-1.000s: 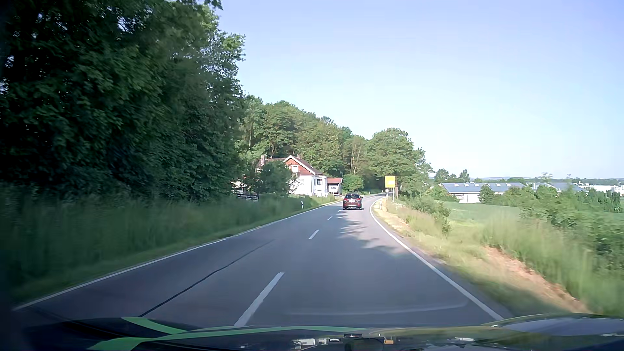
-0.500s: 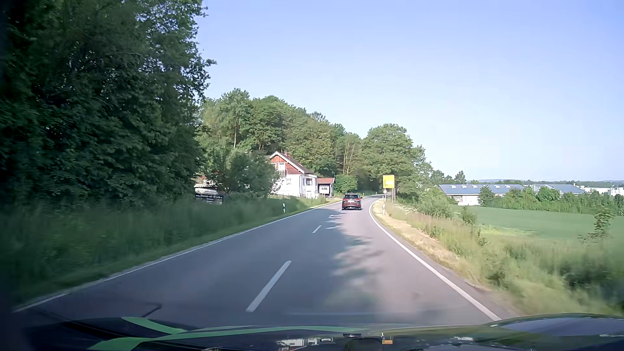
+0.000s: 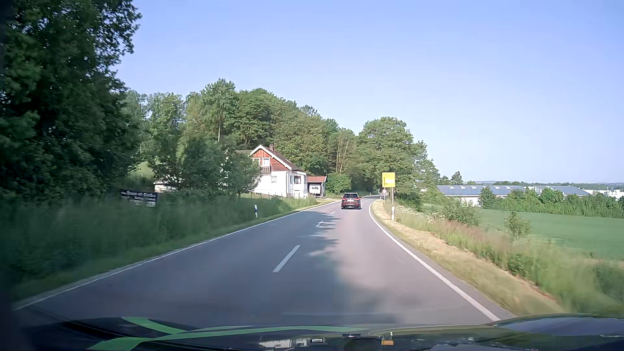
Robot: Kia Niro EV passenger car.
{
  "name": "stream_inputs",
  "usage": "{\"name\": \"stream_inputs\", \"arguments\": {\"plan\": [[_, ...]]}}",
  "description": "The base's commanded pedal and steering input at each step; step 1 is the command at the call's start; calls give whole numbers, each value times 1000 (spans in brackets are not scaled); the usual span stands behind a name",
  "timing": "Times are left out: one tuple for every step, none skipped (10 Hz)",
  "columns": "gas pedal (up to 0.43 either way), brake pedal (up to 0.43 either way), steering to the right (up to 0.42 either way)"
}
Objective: Follow the waypoints while adhering to traffic rules and regulations
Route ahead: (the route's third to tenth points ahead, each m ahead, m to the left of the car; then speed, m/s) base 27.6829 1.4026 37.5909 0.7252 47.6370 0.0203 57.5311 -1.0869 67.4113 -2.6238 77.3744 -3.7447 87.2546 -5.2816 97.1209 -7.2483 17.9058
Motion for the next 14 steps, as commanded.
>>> {"name": "stream_inputs", "arguments": {"plan": [[67,0,10],[67,0,11],[67,0,10],[59,0,10],[39,0,9],[8,0,9],[8,0,9],[8,0,8],[8,0,8],[20,0,9],[20,0,8],[20,0,8],[20,0,8],[20,0,8]]}}
